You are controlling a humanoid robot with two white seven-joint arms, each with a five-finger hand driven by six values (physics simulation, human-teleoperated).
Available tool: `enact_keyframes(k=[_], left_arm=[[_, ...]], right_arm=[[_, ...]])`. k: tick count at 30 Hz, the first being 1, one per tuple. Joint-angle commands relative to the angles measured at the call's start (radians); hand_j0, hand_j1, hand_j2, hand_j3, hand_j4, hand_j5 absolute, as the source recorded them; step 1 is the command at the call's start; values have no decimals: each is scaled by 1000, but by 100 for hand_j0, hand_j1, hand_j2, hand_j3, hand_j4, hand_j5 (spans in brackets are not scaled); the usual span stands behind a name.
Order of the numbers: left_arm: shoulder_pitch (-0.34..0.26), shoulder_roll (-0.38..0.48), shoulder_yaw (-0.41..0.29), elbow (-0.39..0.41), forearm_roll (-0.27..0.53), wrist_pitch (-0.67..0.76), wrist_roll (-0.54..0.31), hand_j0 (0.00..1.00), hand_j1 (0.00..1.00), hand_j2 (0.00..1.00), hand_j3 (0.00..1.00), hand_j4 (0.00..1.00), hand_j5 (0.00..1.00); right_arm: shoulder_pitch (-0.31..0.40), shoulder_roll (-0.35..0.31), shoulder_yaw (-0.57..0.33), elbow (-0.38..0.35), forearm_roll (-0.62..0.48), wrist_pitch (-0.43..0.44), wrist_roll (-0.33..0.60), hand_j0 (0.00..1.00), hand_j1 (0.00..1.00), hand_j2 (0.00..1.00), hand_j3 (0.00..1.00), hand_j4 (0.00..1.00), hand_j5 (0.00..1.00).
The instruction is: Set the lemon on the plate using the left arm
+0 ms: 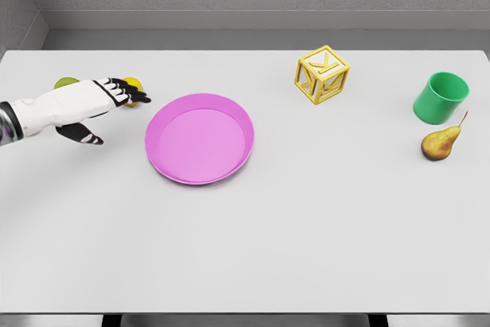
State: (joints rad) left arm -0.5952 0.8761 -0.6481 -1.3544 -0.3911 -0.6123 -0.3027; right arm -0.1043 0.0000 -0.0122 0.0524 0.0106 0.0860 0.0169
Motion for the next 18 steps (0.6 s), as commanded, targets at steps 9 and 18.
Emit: enact_keyframes(k=[9, 18], left_arm=[[-20, -6, -4, -5, -2, 1, 1, 100, 100, 100, 100, 100, 100], [-101, -172, -10, 166, -97, 1, -1, 100, 100, 100, 100, 100, 100]], right_arm=[[21, 0, -2, -6, 0, 0, 0, 100, 100, 100, 100, 100, 100], [21, 0, -2, -6, 0, 0, 0, 100, 100, 100, 100, 100, 100]])
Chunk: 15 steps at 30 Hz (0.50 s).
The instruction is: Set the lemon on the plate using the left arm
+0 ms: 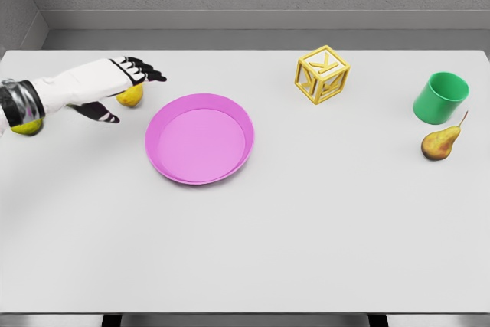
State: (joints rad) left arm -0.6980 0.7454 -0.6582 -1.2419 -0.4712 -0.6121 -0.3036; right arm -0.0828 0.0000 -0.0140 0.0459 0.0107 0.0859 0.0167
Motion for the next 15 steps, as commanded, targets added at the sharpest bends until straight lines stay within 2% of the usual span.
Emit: enact_keyframes(k=[1, 5, 7, 9, 13, 15], left_arm=[[0, -54, 0, 70, -24, 1, 0, 100, 100, 100, 100, 100, 100], [-43, -127, 5, 190, -95, 1, 1, 100, 100, 100, 100, 100, 100], [-60, -150, 0, 243, -106, 1, 1, 100, 100, 100, 100, 100, 100], [-63, -169, 2, 272, -161, 1, -3, 100, 100, 100, 100, 100, 100], [-81, -178, 0, 289, -170, 1, -54, 100, 100, 100, 100, 100, 100], [-83, -184, 0, 288, -170, 1, -51, 100, 100, 100, 100, 100, 100]], right_arm=[[0, 0, 0, 0, 0, 0, 0, 100, 100, 100, 100, 100, 100], [0, 0, 0, 0, 0, 0, 0, 100, 100, 100, 100, 100, 100], [0, 0, 0, 0, 0, 0, 0, 100, 100, 100, 100, 100, 100], [0, 0, 0, 0, 0, 0, 0, 100, 100, 100, 100, 100, 100], [0, 0, 0, 0, 0, 0, 0, 100, 100, 100, 100, 100, 100], [0, 0, 0, 0, 0, 0, 0, 100, 100, 100, 100, 100, 100]])
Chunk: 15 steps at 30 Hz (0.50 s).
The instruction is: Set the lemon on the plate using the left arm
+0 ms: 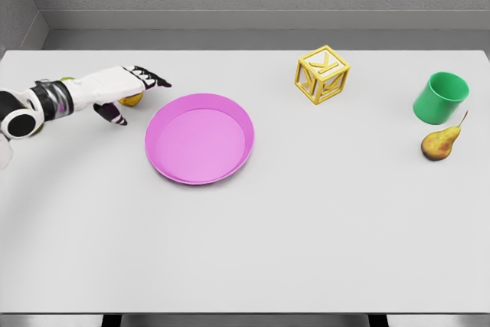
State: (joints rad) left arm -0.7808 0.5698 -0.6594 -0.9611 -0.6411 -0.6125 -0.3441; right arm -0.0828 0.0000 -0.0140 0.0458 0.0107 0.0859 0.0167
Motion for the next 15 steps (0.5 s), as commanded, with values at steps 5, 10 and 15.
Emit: enact_keyframes(k=[5, 10, 15], left_arm=[[-9, -10, 1, 9, 0, 2, -3, 100, 100, 100, 100, 100, 100], [-23, -5, 3, 12, -2, 2, -1, 100, 100, 100, 100, 100, 100], [-34, -2, 1, 9, -19, 2, -1, 100, 100, 100, 100, 100, 100]], right_arm=[[0, 0, 0, 0, 0, 0, 0, 100, 100, 100, 100, 100, 100], [0, 0, 0, 0, 0, 0, 0, 100, 100, 100, 100, 100, 100], [0, 0, 0, 0, 0, 0, 0, 100, 100, 100, 100, 100, 100]])
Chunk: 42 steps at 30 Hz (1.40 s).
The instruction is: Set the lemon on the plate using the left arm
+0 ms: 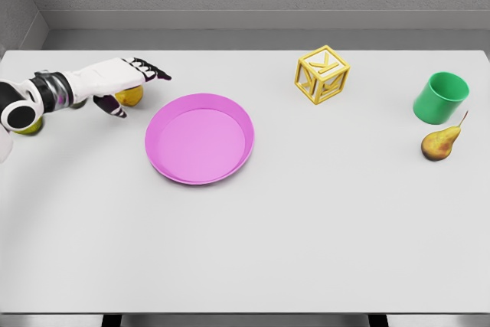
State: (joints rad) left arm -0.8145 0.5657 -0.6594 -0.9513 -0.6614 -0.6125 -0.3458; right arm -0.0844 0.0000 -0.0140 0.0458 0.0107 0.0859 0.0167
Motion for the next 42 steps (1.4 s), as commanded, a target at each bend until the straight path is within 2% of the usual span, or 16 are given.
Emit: enact_keyframes(k=[1, 6, 17, 21, 26, 33, 42], left_arm=[[0, 2, 1, -4, -24, 2, 1, 100, 100, 100, 100, 100, 100], [-6, -7, 9, -9, -86, 2, 1, 100, 100, 100, 100, 100, 100], [-21, -35, 11, 32, -86, 2, 2, 100, 100, 100, 100, 100, 100], [-25, -47, 11, 77, -84, 2, 1, 100, 100, 100, 100, 100, 100], [-49, -55, 0, 98, -87, 2, -10, 100, 100, 100, 100, 100, 100], [-64, -72, -2, 138, -133, 2, -12, 100, 100, 100, 100, 100, 100], [-74, -84, -2, 155, -142, 2, -10, 100, 100, 100, 100, 100, 100]], right_arm=[[2, 0, 0, 0, 0, 0, 0, 100, 100, 100, 100, 100, 100], [2, 0, 0, 0, 0, 0, 0, 100, 100, 100, 100, 100, 100], [2, 0, 0, 0, 0, 0, 0, 100, 100, 100, 100, 100, 100], [2, 0, 0, 0, 0, 0, 0, 100, 100, 100, 100, 100, 100], [2, 0, 0, 0, 0, 0, 0, 100, 100, 100, 100, 100, 100], [2, 0, 0, 0, 0, 0, 0, 100, 100, 100, 100, 100, 100], [2, 0, 0, 0, 0, 0, 0, 100, 100, 100, 100, 100, 100]])
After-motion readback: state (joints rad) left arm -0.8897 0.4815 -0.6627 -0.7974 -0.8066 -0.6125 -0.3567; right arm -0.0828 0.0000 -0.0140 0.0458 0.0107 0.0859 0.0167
